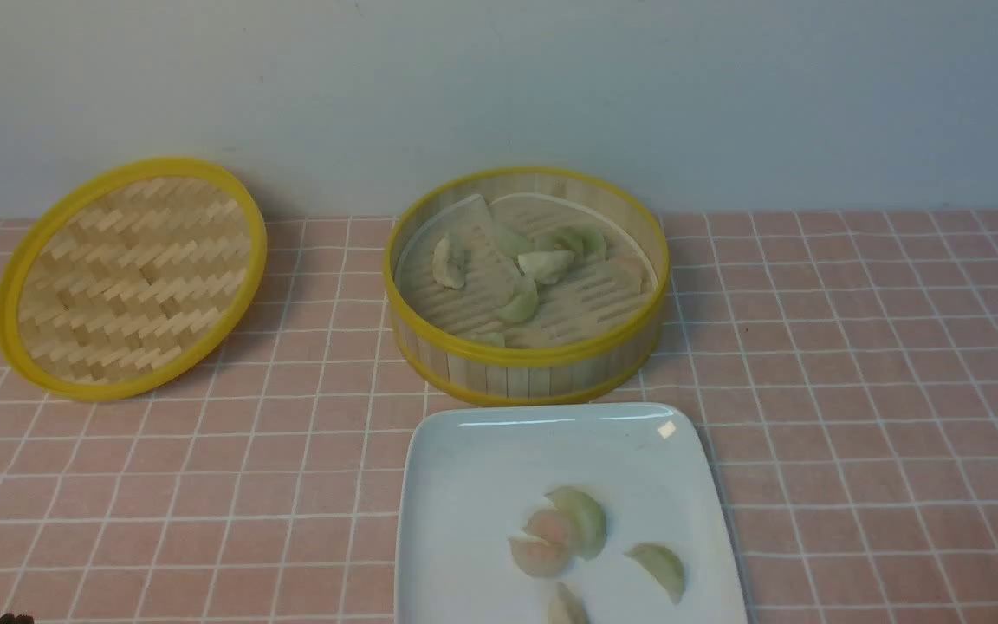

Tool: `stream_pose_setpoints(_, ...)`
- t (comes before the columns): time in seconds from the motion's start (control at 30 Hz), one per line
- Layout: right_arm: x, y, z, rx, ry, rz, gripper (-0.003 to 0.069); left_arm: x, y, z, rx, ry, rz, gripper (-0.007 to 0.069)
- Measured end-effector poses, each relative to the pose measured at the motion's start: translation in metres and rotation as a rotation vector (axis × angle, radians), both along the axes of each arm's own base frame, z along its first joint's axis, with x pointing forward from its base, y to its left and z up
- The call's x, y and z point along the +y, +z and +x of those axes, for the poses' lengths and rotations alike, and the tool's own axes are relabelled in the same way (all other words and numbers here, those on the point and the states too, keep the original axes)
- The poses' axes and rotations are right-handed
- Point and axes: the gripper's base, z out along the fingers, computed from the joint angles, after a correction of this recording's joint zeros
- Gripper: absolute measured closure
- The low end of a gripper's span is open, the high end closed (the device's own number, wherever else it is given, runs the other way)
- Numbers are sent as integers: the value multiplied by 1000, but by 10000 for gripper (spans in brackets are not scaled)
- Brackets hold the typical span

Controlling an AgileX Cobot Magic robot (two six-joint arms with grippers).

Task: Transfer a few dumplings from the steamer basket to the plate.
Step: Use the left arm to grab a dumpling from the steamer

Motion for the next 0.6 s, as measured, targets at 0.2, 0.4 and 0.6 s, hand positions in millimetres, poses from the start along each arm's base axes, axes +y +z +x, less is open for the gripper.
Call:
stream_pose_setpoints(0.2,0,0,0,0,0,0,672,0,0,0,0,0,0,630)
stream_pose_setpoints(0.4,0,0,0,0,0,0,672,1,0,0,-5,-5,53,630)
stream_pose_setpoints(0.6,0,0,0,0,0,0,672,2,0,0,-8,-6,96,630)
